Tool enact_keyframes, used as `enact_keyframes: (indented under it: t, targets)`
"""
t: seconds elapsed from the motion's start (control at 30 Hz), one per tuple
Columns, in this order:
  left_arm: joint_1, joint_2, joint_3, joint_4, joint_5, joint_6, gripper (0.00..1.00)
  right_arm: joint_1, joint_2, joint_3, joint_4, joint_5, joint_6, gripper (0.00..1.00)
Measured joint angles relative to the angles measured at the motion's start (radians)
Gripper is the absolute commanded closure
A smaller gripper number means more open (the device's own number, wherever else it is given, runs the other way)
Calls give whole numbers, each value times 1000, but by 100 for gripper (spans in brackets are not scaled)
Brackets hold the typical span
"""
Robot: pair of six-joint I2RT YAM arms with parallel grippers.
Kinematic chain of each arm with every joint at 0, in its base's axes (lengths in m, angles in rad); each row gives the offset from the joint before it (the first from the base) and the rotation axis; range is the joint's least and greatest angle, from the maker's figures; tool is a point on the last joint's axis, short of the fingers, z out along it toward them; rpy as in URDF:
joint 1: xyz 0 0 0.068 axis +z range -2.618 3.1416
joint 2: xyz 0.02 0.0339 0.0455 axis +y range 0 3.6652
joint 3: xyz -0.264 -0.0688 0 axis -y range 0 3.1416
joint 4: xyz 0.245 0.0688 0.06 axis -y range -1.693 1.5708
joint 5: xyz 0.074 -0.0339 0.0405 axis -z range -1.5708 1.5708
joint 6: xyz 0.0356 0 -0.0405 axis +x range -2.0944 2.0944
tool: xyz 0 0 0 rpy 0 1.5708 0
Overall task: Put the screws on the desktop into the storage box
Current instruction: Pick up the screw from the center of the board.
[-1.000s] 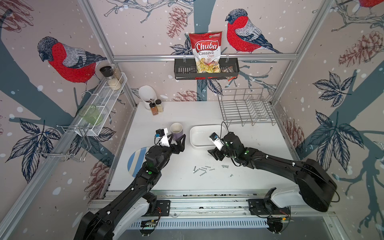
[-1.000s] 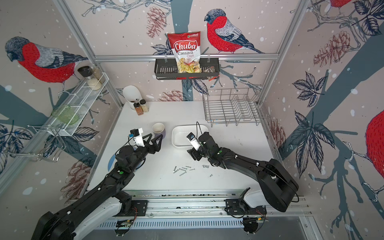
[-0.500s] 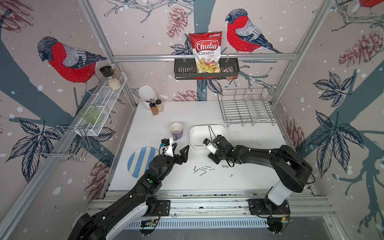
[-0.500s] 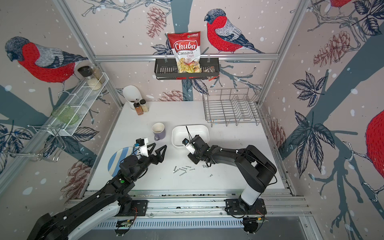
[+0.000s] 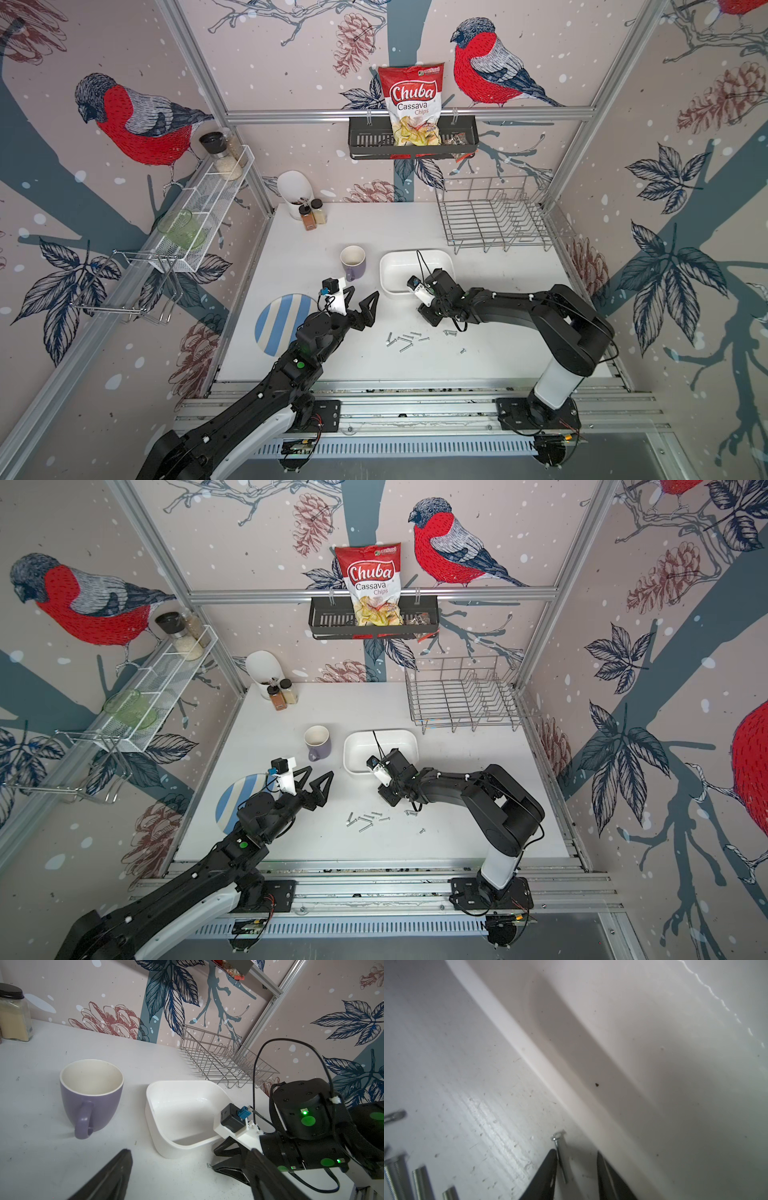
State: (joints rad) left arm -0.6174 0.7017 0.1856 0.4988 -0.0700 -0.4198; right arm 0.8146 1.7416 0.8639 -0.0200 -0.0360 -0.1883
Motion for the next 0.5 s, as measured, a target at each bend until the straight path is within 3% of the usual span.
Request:
enact_keyframes:
  t: [0.2,0.5]
  targets:
    - [0,2,2,0,12,0,11,3,9,13,-11,-1,0,74]
    - [0,2,2,0,14,0,10,10,34,39,-18,16,1,95]
